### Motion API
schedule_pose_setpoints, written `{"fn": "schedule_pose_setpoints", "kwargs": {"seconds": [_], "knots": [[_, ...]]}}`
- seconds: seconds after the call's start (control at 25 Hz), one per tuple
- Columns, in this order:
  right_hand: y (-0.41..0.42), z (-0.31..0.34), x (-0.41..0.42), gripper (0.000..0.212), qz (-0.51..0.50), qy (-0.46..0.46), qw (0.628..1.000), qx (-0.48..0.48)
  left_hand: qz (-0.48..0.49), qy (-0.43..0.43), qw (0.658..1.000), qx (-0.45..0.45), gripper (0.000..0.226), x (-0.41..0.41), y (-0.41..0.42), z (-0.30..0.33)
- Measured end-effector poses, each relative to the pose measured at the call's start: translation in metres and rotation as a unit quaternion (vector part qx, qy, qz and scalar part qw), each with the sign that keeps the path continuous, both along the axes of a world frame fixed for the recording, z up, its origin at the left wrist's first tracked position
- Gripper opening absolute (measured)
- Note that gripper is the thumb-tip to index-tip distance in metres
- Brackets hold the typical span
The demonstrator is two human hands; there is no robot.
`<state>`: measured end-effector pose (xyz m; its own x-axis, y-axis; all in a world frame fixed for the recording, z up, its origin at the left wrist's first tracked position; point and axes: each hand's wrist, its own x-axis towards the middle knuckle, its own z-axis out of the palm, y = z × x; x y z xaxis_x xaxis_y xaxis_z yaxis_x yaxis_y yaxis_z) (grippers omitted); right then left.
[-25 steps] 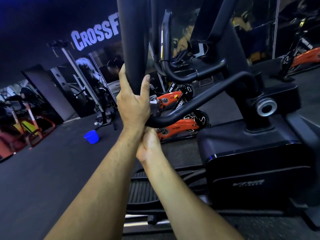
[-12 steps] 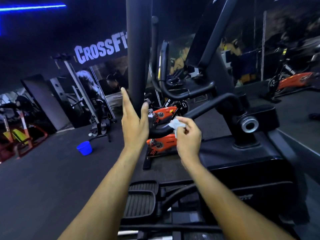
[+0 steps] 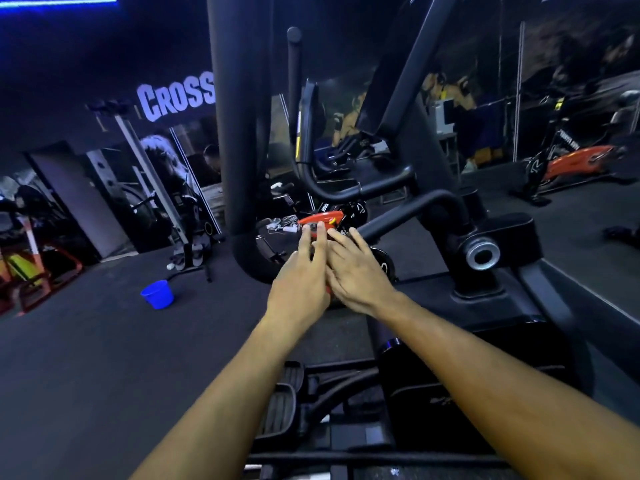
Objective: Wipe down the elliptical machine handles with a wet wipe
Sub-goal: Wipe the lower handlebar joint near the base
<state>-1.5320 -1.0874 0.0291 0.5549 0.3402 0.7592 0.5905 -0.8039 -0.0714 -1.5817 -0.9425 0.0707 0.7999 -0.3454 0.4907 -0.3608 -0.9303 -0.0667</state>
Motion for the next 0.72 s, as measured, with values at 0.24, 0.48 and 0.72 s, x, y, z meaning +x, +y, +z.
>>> {"fn": "schedule_pose_setpoints", "kwargs": {"seconds": [0.24, 0.48, 0.72], "knots": [[-0.004, 0.002, 0.012, 0.047, 0.028, 0.008, 1.000, -0.004, 0.190, 0.199, 0.940, 0.203, 0.051, 0.021, -0.022, 0.076], [-0.024, 0.009, 0.032, 0.053, -0.065, 0.064, 0.994, 0.057, 0.210, 0.270, 0.931, 0.129, 0.021, 0.038, -0.024, 0.065], [-0.052, -0.009, 0.034, 0.067, -0.066, 0.019, 0.996, -0.053, 0.219, 0.220, 0.947, 0.080, 0.011, 0.037, -0.028, 0.054]]}}
